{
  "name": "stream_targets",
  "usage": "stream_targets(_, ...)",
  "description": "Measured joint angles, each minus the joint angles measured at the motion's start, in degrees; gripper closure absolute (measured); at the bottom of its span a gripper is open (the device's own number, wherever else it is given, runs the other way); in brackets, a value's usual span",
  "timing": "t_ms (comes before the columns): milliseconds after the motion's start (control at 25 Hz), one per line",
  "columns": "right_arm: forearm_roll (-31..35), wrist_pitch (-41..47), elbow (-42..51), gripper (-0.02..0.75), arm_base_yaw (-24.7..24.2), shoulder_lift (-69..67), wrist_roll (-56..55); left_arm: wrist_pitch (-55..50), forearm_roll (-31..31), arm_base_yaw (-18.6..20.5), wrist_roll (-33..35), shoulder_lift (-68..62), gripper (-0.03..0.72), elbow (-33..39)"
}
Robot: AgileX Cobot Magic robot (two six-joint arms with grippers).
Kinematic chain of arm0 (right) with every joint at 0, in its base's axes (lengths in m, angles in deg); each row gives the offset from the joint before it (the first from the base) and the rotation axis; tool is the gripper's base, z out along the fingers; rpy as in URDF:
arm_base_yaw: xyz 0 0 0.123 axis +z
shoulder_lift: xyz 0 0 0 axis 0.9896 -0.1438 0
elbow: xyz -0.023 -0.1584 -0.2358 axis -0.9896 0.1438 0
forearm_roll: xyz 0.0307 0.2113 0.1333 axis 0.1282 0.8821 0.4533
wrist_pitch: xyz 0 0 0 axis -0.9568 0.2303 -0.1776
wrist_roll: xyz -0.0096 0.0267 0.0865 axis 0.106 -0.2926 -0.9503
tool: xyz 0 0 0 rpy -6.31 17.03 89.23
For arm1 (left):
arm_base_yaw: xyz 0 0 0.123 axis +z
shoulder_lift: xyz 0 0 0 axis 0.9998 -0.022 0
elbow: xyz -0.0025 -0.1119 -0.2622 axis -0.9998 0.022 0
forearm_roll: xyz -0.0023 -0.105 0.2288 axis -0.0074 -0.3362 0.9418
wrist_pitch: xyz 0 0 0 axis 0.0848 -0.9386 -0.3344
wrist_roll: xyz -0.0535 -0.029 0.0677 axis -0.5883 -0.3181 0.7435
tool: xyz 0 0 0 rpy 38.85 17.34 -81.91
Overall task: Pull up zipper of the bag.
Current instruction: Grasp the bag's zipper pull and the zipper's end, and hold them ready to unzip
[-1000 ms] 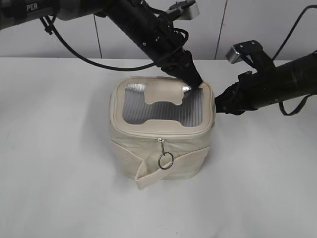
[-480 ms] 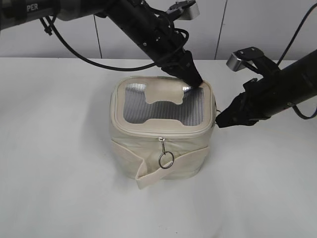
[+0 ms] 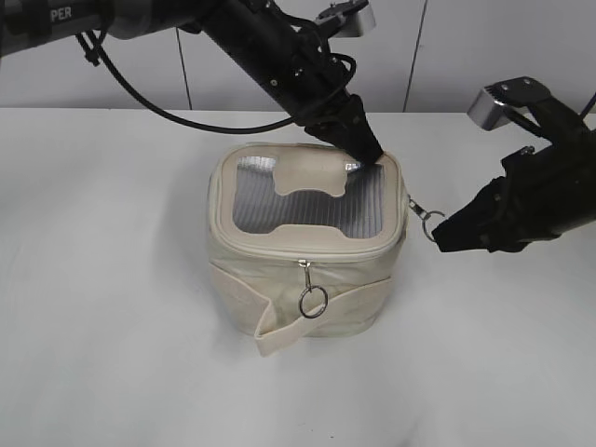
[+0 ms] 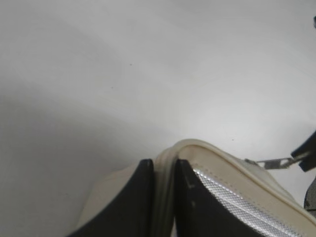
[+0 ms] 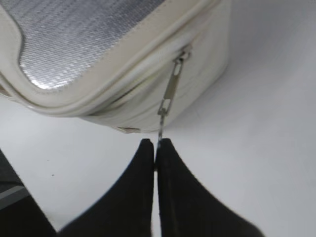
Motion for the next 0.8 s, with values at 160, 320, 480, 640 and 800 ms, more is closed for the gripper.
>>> stream_targets(160, -1.11, 4.31, 0.16, 0.729, 1.17, 1.30, -0.80, 0.19, -0.05, 0.00, -1.06, 0.00, 0.603, 0.00)
stream_targets(320, -1.85, 7.97, 0.32, 0.729, 5.47, 1.30, -1.99, 0.31, 0.01, 0.00, -1.50, 0.00, 0.603, 0.00)
stream_targets(480, -0.61, 5.57, 0.32, 0.729, 13.99, 1.30, -2.98, 0.31, 0.04, 0.00, -1.89, 0.00, 0.603, 0.00)
stream_targets(640, 5.52, -0.70, 0.10, 0.729, 20.60, 0.58, -2.35, 0.31, 0.04, 0.10, -2.13, 0.00, 0.603, 0.00)
stream_targets(800, 8.16, -1.39, -2.92, 0.729, 22.30, -3.62, -1.35, 0.31, 0.04, 0.11, -2.31, 0.00, 0.603, 0.00)
